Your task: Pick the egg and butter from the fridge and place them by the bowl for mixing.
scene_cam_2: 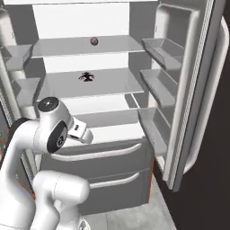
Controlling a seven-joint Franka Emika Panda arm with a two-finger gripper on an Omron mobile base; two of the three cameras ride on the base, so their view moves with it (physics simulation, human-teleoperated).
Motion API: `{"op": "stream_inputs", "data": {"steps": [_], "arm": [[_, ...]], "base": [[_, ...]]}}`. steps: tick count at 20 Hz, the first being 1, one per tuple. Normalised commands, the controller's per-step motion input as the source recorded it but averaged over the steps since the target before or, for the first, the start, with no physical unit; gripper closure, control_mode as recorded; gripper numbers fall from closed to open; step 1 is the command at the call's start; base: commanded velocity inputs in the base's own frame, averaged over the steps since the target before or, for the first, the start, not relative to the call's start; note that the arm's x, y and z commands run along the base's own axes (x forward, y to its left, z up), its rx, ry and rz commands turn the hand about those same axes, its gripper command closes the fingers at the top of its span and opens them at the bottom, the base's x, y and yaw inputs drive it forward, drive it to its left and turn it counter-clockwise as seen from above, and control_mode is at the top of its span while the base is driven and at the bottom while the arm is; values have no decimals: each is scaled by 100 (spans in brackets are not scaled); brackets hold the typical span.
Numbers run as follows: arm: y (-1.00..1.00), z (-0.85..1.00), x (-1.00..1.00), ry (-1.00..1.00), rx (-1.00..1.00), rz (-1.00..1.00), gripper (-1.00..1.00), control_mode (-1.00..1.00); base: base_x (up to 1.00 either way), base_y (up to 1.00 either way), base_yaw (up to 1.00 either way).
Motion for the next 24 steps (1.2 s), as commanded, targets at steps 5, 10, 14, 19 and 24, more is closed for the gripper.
{"op": "stream_inputs", "data": {"steps": [5,10,14,19,24], "arm": [[0,0,0,0,0,0,-100,100],[0,0,0,0,0,0,-100,100],[0,0,0,0,0,0,-100,100],[0,0,0,0,0,0,-100,100],[0,0,0,0,0,0,-100,100]], "base": [[41,-38,21],[22,-31,41],[24,-31,40],[33,-45,19],[46,-44,13]]}}
